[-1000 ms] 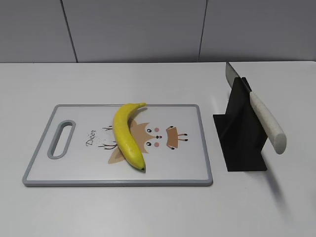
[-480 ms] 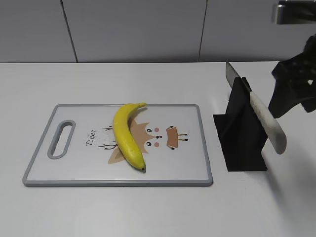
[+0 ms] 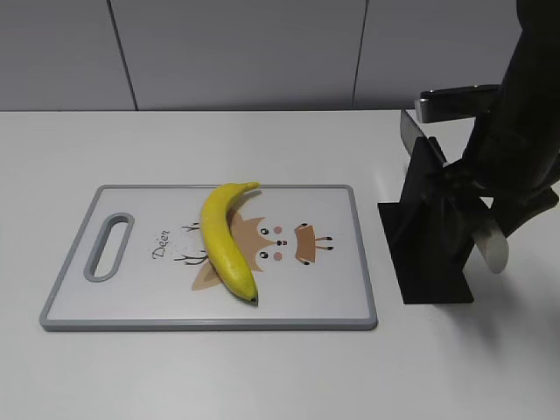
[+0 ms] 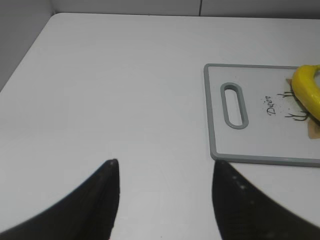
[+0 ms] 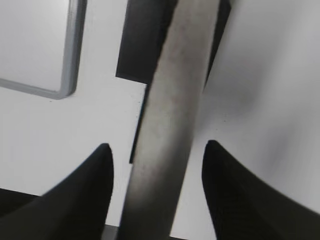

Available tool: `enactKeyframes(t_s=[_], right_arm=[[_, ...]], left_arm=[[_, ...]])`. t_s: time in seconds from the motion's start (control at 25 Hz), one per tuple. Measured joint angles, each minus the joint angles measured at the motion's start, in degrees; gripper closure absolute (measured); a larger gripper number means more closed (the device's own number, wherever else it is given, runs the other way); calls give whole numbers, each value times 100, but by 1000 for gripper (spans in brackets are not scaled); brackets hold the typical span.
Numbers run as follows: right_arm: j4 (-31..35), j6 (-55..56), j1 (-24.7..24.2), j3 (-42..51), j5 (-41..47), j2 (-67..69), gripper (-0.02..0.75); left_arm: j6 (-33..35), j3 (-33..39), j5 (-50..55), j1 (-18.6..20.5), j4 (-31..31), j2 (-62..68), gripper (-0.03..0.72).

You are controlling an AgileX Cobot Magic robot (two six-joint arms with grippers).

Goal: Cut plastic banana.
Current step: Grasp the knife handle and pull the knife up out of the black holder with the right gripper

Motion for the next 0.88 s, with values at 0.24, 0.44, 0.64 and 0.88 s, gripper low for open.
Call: enactKeyframes(t_s=[0.24,0.44,0.64,0.88], right_arm=[[-14,48,0,-5,-30,15,507],[11,131,0,-18,-25,9,528],[33,143,0,-191,166,15,531],[-80,137,-7,-839,545,-307,544]], left_arm=[[0,0,0,0,0,0,115],[0,0,0,0,0,0,115],[0,0,0,0,0,0,115],[0,0,0,0,-5,0,115]])
